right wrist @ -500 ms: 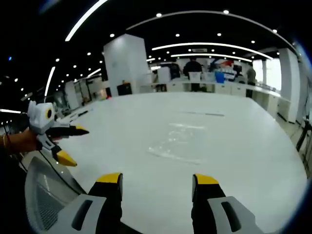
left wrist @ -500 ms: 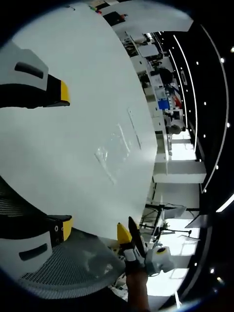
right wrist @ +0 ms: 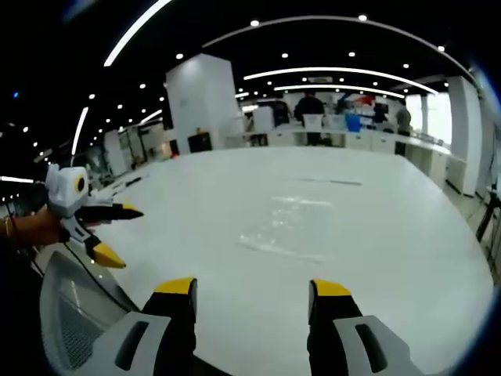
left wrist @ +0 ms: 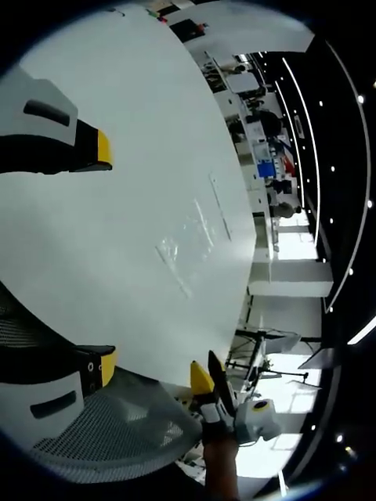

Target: Open the resealable bag by pulling the two sides of the seal apart until the entire bag opening is separated and visibly accessible.

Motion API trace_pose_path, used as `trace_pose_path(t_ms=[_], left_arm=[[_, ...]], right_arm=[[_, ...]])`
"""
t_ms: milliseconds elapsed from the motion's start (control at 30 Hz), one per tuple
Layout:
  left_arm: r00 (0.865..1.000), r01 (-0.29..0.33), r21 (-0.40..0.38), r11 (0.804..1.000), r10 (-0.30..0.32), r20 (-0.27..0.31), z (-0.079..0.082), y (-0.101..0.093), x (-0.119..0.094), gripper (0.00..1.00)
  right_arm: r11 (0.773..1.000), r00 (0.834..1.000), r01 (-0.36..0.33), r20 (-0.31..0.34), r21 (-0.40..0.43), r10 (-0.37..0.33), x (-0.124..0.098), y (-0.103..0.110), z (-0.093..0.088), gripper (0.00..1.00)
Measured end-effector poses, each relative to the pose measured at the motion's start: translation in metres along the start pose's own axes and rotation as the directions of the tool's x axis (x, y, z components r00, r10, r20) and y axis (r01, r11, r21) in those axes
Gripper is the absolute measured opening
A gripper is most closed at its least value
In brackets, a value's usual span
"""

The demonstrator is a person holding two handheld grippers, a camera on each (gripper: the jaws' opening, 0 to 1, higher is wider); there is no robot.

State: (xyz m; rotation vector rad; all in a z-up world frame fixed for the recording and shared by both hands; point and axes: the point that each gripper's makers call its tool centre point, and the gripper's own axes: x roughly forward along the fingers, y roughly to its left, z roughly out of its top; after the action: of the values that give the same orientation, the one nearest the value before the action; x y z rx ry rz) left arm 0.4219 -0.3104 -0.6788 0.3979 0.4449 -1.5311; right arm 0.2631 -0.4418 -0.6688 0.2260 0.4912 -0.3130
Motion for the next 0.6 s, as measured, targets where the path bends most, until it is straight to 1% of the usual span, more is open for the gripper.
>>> trace_pose_path(t_ms=[233, 600], left_arm=[[1.0, 0.0, 0.008, 1.0, 0.0, -0.019, -0.0052, -0.0005, 0.0005, 0.89], [1.0, 0.002, 0.01, 1.0, -0.002, -0.015, -0.0027, -0.001, -0.0001, 0.89]], right_arm=[[1.0, 1.0, 0.0, -0.008, -0.006, 0.0, 0.0006, -0.0001, -0.0013, 0.55], [1.0, 1.0, 0.007, -0.012, 0.002, -0.007, -0.0017, -0.0049, -0.003, 0.55]])
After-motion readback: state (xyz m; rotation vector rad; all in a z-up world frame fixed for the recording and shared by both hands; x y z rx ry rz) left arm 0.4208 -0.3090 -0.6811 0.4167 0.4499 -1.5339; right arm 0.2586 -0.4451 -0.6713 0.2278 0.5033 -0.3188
